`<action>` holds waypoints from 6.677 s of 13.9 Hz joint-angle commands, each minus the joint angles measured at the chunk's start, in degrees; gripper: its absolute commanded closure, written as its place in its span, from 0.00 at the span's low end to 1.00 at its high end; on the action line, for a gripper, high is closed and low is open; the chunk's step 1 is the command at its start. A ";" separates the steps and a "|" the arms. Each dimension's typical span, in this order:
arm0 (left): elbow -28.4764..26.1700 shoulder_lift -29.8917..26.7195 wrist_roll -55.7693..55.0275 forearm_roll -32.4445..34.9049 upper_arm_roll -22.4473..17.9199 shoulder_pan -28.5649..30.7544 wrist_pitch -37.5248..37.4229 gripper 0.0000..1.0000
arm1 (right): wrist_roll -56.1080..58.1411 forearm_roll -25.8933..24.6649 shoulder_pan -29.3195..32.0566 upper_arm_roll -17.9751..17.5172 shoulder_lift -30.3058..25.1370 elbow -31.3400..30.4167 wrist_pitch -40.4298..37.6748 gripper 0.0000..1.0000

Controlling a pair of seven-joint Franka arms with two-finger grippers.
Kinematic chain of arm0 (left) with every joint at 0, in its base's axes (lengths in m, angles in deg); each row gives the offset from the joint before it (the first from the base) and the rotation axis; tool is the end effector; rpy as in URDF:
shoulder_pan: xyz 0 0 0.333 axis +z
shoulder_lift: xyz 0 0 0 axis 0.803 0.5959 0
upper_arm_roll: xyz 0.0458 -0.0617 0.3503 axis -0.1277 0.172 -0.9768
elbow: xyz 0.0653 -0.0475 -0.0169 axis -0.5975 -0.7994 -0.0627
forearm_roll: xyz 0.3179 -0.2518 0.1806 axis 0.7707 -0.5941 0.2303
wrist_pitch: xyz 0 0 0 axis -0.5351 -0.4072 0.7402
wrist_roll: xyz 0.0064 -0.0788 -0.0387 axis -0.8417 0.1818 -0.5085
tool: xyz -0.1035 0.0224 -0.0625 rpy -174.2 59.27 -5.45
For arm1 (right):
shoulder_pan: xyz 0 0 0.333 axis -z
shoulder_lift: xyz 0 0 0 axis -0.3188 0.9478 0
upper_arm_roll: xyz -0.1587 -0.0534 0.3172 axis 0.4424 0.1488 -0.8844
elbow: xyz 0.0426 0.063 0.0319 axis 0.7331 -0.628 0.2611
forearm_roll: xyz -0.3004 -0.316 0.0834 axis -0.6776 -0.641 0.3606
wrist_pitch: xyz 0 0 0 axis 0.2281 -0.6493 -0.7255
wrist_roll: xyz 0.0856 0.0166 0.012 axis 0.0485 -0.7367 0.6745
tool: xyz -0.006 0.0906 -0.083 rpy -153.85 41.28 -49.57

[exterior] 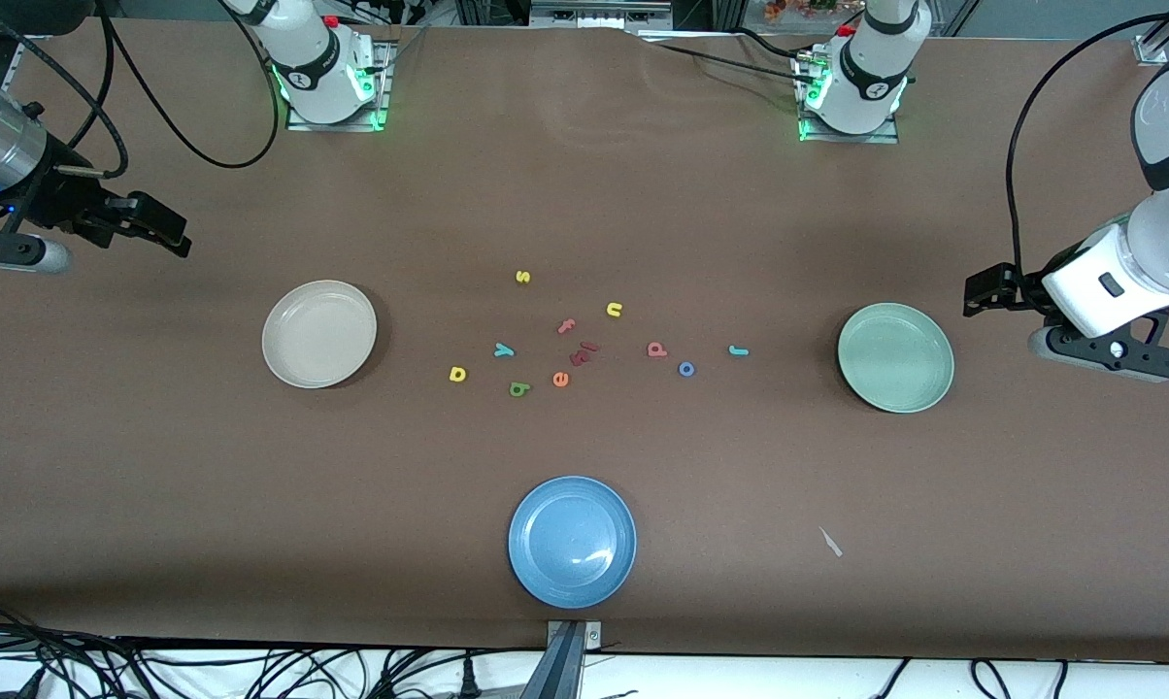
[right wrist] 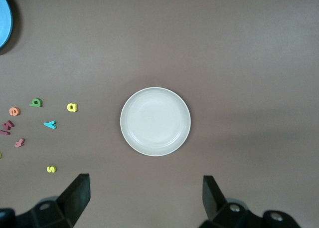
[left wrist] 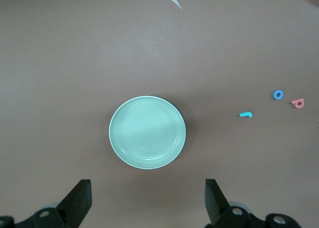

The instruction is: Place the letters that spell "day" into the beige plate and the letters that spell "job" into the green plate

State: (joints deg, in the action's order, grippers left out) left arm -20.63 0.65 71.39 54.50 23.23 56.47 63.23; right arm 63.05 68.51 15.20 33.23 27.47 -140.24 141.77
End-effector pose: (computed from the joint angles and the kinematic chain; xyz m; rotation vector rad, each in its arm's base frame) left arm 0.6784 -0.0276 0.5504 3.1132 -0.3239 -0.1655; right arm 0.6071 0.0466 0.6089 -3.1171 0.1873 0.0214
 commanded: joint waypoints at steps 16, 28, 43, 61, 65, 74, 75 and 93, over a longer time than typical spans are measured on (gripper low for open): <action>0.89 0.08 1.60 -1.37 -0.14 0.73 0.05 0.00 | 1.46 -1.37 0.40 -0.72 -0.17 0.18 -0.33 0.00; 0.80 0.52 1.60 -1.46 -0.14 0.64 0.05 0.00 | 1.72 -1.46 0.49 -0.72 0.01 0.18 -0.60 0.00; 1.07 0.52 1.51 -1.46 -0.05 0.55 -0.04 0.00 | 1.72 -1.46 0.31 -0.89 0.01 0.27 -1.39 0.00; 0.89 1.66 1.51 -1.46 -0.05 0.55 0.05 0.01 | 1.63 -1.54 -0.13 -0.80 0.18 0.62 -1.92 0.00; 0.98 2.89 1.42 -1.28 -0.05 0.38 1.45 0.01 | 1.63 -1.37 -0.22 -0.89 0.18 0.71 -2.00 0.00; 0.98 2.89 1.42 -1.46 -0.05 0.12 1.45 0.01 | 1.63 -1.46 -0.48 -0.80 0.18 0.71 -1.65 0.00; 0.98 2.89 1.42 -1.46 -0.05 0.12 1.45 0.01 | 1.63 -1.46 -0.48 -0.80 0.18 0.71 -1.65 0.00; 1.15 2.80 0.89 -1.20 0.12 -0.15 1.63 0.01 | 0.84 -1.02 -1.36 -0.89 1.67 1.77 -0.77 0.00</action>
State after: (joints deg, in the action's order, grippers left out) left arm -20.08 3.41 71.42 54.50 23.32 56.30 64.92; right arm 63.90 67.76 14.19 32.51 28.09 -140.03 141.00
